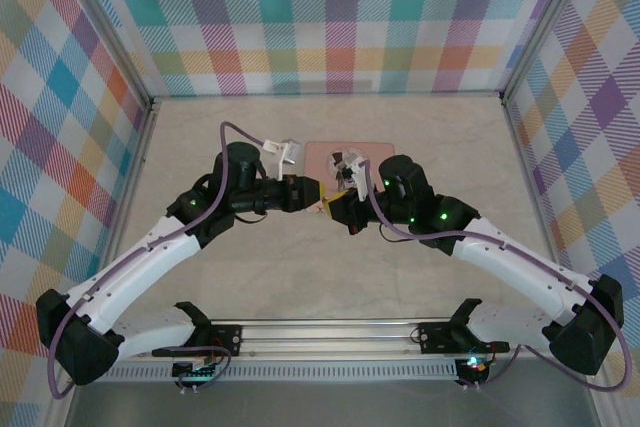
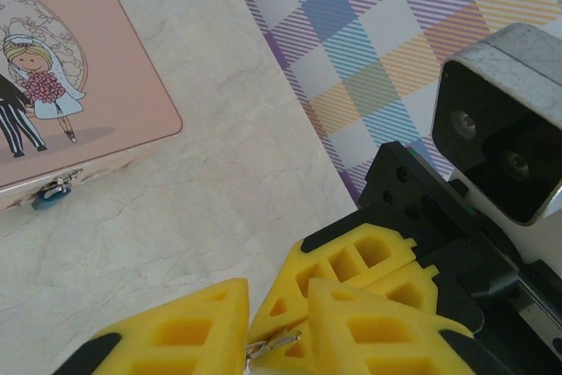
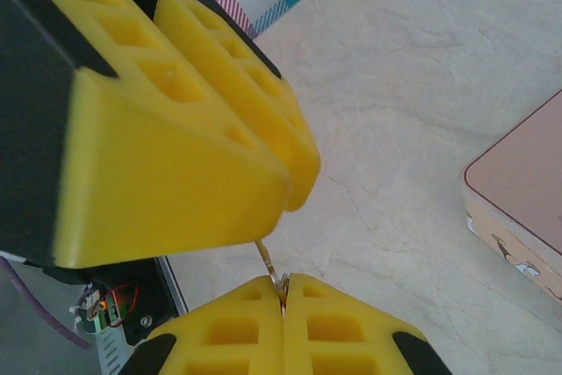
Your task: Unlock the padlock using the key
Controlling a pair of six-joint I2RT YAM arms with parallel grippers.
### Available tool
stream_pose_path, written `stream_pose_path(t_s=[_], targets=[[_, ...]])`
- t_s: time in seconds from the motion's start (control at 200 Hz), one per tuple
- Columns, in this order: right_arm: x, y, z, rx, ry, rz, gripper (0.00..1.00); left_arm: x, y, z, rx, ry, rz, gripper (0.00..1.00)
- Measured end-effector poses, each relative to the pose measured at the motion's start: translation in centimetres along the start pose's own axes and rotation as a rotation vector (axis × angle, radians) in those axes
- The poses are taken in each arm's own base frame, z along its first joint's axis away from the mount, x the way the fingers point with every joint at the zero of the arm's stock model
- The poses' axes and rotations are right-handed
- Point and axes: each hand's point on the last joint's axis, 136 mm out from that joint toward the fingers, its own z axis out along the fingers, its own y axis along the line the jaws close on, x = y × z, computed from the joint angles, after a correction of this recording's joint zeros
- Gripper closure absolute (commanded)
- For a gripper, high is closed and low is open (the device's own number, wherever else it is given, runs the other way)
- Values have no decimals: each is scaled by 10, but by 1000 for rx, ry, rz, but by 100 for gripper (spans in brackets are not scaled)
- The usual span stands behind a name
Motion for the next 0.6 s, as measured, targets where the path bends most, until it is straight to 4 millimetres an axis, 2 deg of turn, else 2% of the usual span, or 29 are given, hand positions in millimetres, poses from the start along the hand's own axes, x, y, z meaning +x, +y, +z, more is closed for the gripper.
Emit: stream_pose_path(t_s=[0.095, 0.19, 0.255, 0.3, 0.365, 0.395, 0.485, 0.6], targets=[[0, 0, 0, -1, 0, 0, 100, 2, -1, 1, 2, 6, 4, 86], [0, 0, 0, -1, 1, 1, 100, 2, -2, 2, 1, 5, 11, 100], [1, 0, 0, 0, 3, 2, 100, 1, -1, 2, -4, 1, 13, 100], [1, 0, 0, 1, 2, 5, 91, 1, 0, 2, -10, -2, 18, 100], [0, -1, -1, 4, 0, 13, 66, 1, 1, 1, -17, -5, 21, 100], [-1, -2, -1, 7, -3, 13, 61, 1, 3, 1, -26, -5, 23, 100], [-5, -4, -8, 16, -29, 26, 56, 2, 7, 1, -49, -5, 23, 100], [-14, -12, -30, 23, -115, 75, 48, -1, 7, 0, -54, -13, 25, 100]])
